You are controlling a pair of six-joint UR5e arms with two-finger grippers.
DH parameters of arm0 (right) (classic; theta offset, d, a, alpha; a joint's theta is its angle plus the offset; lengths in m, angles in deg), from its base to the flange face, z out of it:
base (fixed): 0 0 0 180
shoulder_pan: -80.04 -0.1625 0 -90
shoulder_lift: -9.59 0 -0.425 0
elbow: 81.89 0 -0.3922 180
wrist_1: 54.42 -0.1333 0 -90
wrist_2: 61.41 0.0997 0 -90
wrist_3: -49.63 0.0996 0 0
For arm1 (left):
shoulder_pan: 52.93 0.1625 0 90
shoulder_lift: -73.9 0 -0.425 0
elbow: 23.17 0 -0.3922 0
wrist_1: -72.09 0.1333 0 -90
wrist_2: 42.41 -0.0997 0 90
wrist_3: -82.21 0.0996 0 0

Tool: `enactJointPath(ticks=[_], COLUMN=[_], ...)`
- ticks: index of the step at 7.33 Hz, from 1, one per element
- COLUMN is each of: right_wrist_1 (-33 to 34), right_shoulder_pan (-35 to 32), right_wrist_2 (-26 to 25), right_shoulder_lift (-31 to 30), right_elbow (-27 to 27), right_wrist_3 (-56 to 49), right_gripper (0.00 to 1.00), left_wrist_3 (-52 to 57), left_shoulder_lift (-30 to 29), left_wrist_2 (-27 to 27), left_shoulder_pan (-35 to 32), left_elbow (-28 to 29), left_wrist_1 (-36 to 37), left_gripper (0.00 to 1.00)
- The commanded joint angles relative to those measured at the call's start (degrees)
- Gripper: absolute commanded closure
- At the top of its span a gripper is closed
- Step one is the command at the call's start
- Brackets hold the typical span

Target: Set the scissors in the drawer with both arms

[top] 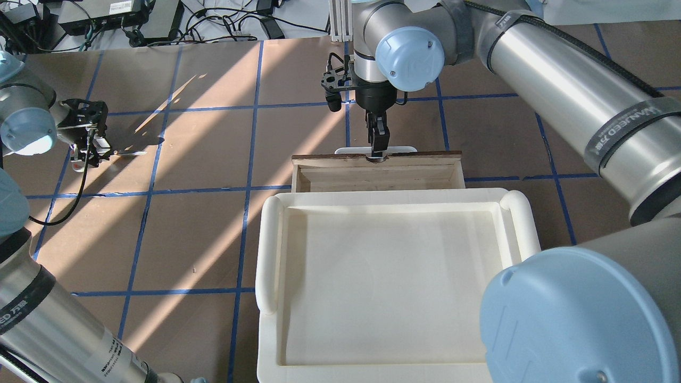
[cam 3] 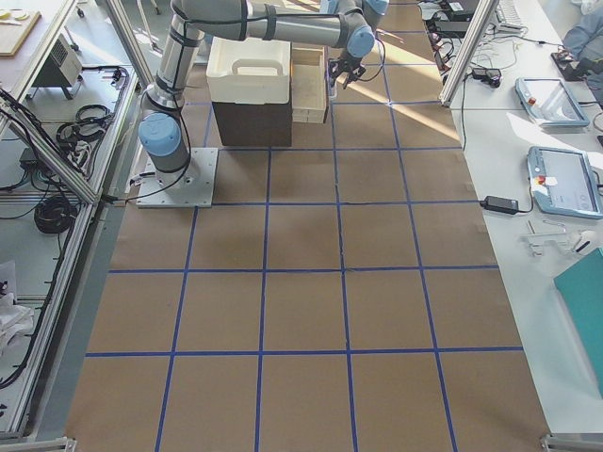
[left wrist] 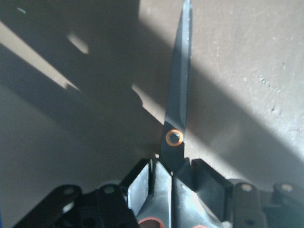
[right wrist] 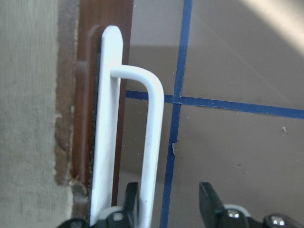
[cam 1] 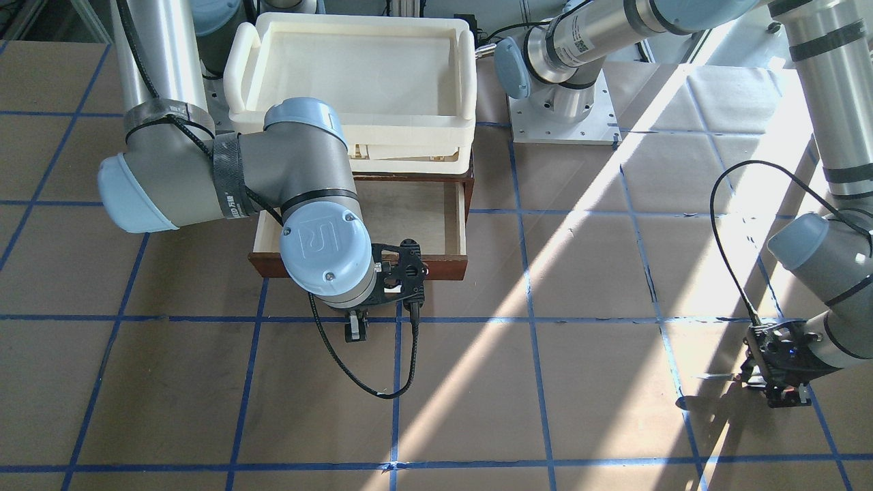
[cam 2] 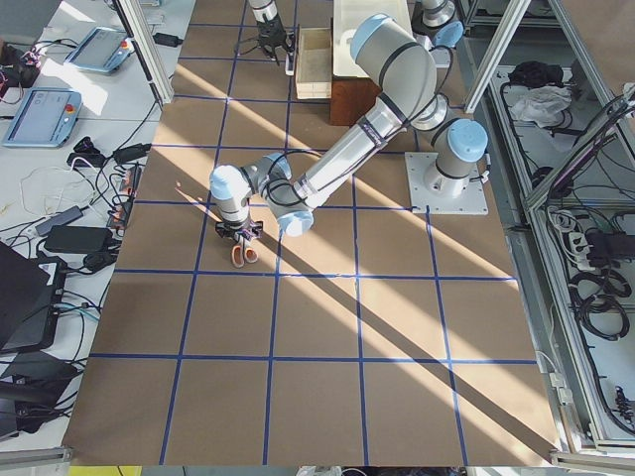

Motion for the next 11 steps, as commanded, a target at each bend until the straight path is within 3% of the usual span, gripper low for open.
enactJointPath(ticks=[1, 6, 11], right_wrist_1=[1.26, 2.06, 3.46], right_shoulder_pan=[0.24, 2.08, 1.03], right_wrist_2=[-0.01, 0.52, 2.10], right_shoulder_lift=[1.01, 1.28, 0.58], right_elbow=[-2.26, -2.97, -3.32], right_wrist_3=[-1.18, -1.73, -1.02], right_gripper=[0.49, 0.47, 0.48], left_wrist_3=[0.21, -0.93, -12.16], left_shoulder_lift=[2.30, 12.67, 18.75], left_wrist_2=[-0.01, -1.50, -3.00], left_shoulder_pan=[-1.35, -14.16, -27.09], left_elbow=[0.08, 0.87, 0.70], left_wrist_1=[-0.95, -9.55, -14.93], left_gripper=[1.00, 1.00, 1.00])
